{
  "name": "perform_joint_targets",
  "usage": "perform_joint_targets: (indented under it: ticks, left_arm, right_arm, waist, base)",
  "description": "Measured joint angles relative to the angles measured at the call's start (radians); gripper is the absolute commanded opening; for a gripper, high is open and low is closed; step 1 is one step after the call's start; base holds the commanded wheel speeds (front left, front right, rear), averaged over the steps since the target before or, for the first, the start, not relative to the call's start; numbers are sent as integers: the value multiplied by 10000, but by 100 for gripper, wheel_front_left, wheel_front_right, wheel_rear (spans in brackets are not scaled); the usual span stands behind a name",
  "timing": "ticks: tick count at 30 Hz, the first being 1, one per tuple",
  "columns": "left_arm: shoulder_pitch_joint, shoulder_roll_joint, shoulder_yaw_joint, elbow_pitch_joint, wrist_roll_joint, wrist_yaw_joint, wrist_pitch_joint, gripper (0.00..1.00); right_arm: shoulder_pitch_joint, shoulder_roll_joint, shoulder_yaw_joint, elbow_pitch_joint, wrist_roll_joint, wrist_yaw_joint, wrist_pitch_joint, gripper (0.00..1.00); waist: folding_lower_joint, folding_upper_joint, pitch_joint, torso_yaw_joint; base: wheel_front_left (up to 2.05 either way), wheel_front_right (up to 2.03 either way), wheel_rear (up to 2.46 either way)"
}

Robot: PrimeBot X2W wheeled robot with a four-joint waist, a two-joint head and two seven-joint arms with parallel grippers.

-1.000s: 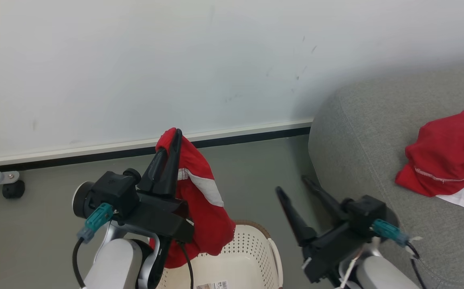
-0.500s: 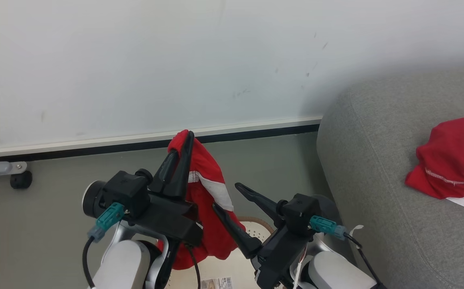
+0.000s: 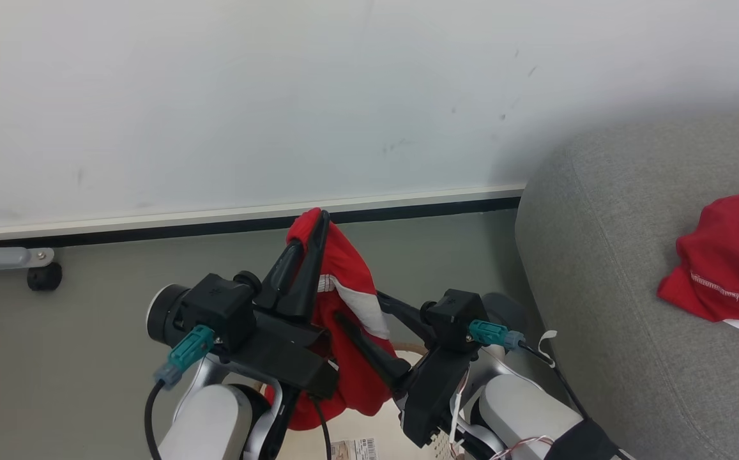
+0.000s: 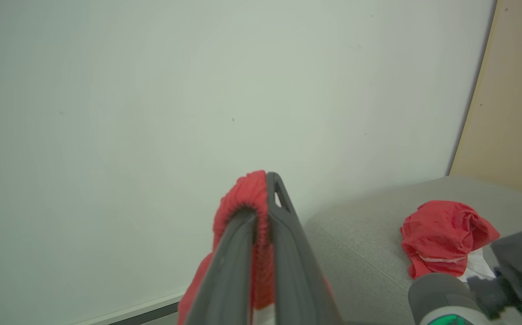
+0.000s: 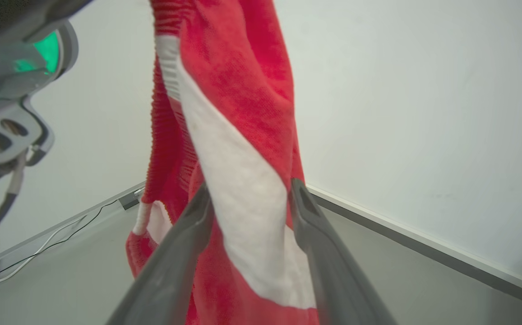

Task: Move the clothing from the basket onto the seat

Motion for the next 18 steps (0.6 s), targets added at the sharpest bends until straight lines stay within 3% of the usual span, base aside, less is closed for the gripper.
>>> perform_joint_targets:
  ticks: [1,2,13,14,16,17,18]
  left_arm:
    - [0,-2,-17,-4,0,0,0,0]
    - [-1,-2,-31,-13,-2,0,0,0]
    - [-6,-19,-82,-17,-46,79,-4,0]
    - [-5,-21,-86,-17,-44,79,-6,9]
    - [5,-21,-92,-21,-44,88,-10,45]
    - [11,-19,-100,-27,-38,88,-17,49]
    - [13,-17,-107,-33,-38,88,-17,73]
  right_arm:
    - [-51,2,29,50,13,6,-21,13]
    - [-96,2,65,111,27,33,-59,0]
    - [-255,23,556,529,635,71,-504,0]
    - [-291,23,598,546,665,71,-554,0]
    - [-405,23,637,616,713,71,-654,0]
    - [-457,23,637,640,734,71,-694,0]
    - [-516,23,639,671,786,71,-752,0]
  waist:
    - [0,0,5,13]
    - [0,0,9,25]
    - [-1,0,-41,117]
    - [-1,0,-43,118]
    - [0,0,-44,117]
    - [0,0,-42,114]
    - [0,0,-40,108]
  base:
    - [0,0,0]
    - [0,0,0]
    - [0,0,0]
    - [0,0,0]
    - [0,0,0]
    - [0,0,0]
    - [0,0,0]
